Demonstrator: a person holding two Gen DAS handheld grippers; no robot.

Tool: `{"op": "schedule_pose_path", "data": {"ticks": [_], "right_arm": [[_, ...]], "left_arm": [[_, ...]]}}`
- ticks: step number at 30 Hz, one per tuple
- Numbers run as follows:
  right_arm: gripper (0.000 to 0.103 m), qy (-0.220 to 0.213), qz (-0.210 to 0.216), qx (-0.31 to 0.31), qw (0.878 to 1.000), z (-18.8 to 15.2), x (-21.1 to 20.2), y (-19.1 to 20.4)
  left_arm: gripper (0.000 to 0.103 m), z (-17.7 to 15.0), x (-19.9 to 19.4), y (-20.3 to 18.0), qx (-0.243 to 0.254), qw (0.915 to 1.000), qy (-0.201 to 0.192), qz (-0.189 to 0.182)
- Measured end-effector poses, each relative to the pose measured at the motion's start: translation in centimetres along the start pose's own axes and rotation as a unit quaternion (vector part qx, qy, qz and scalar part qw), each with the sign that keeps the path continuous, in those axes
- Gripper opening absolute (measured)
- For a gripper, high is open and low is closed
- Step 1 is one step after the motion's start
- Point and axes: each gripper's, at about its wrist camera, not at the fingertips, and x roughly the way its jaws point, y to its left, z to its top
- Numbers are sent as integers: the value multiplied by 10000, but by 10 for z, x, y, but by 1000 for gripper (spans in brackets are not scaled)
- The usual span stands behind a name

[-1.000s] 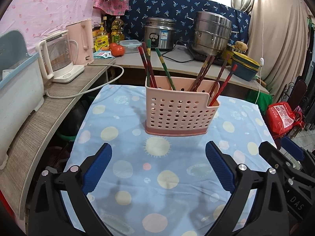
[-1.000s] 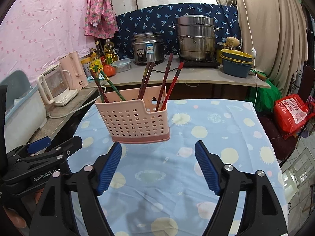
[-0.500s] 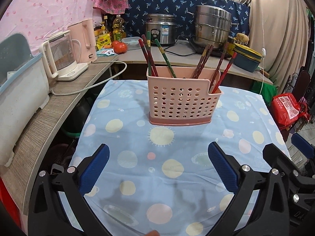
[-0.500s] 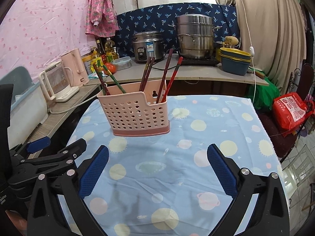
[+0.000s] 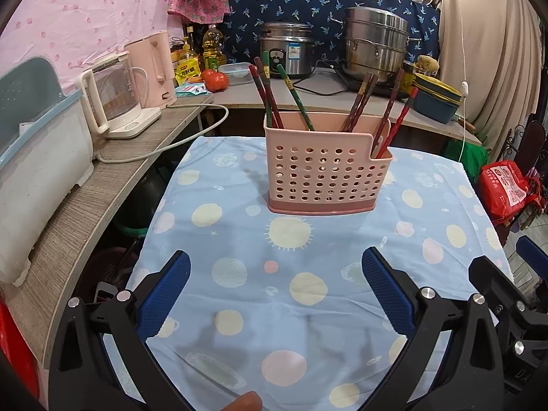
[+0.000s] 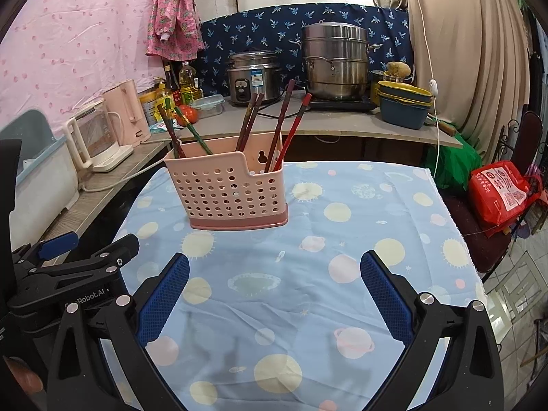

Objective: Organize utensils

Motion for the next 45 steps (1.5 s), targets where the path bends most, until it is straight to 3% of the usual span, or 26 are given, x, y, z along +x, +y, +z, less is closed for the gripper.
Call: {"op": "schedule_pose_path", "data": {"ticks": [45], "right_arm": [[96,69,-43,-110,9999,-8,2,9]], "left_arm": [[96,-8,-1,0,38,9997,43,244]]}}
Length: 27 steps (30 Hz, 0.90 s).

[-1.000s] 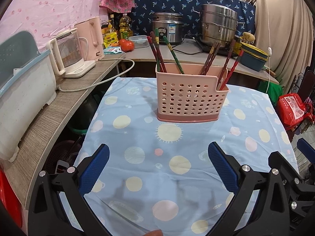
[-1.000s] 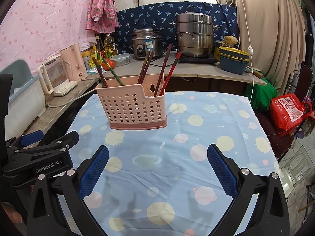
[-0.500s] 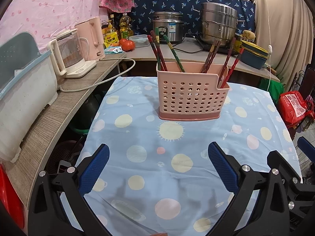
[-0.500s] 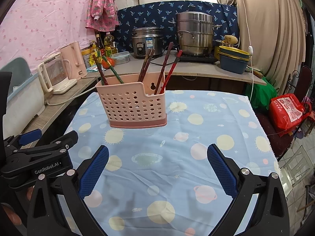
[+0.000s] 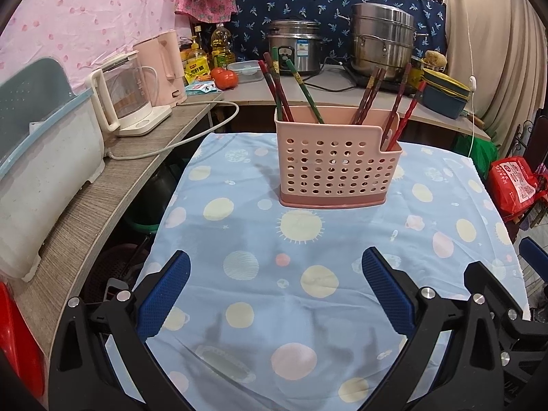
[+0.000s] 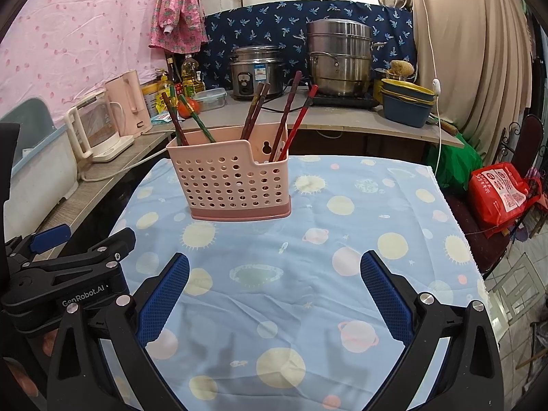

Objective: Organize utensils

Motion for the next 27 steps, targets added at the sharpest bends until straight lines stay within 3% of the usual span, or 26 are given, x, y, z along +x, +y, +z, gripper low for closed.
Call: {"op": "schedule_pose_path", "data": {"ticks": [27], "right_arm": [[96,19,5,-1,10000,-4,0,0]], "left_arm": [[96,-1,2,-5,52,9999,107,-30]]}}
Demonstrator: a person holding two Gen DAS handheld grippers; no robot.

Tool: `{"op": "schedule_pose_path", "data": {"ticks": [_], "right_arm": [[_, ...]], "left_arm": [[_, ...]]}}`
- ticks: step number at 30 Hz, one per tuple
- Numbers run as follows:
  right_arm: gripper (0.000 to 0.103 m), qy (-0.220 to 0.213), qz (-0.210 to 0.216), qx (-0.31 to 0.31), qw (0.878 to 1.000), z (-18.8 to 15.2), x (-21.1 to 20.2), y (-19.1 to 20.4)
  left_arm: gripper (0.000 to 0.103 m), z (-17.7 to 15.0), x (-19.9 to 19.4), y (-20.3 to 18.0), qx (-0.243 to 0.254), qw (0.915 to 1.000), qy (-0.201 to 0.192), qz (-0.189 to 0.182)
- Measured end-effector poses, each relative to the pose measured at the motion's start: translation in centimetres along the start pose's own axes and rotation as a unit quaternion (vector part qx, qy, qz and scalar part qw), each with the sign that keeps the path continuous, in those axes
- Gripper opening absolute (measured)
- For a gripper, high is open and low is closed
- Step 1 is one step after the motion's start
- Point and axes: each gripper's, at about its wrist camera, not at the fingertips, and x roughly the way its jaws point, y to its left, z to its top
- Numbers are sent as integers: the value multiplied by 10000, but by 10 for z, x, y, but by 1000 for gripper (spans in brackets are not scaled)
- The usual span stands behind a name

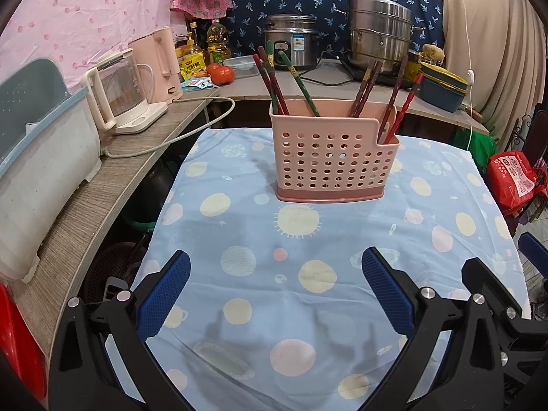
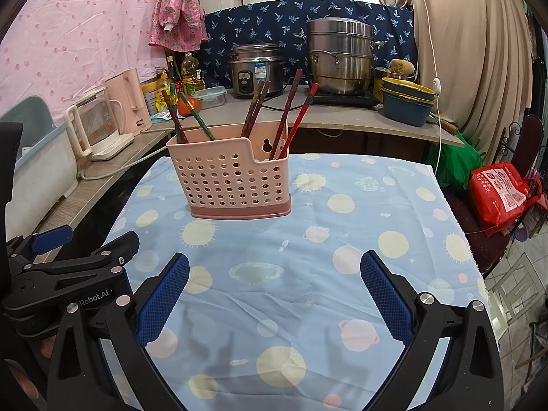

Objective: Organize utensils

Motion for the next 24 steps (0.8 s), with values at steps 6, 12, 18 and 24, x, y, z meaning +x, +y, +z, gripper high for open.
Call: {"op": "schedule_pose_path", "data": {"ticks": [6,12,18,24], "right_arm": [[96,-3,-5,-5,10000,0,0,0],[96,0,-2,-5,10000,1,0,0],[96,1,-4,-8,10000,1,0,0],[96,24,-8,11,10000,-2,1,-3]], "left_arm": [[96,0,0,0,3,10000,1,-2],[96,0,0,-1,6,10000,-15,5],[96,2,1,1,15,10000,-20,17],[96,2,2,3,-9,10000,-39,0]]}}
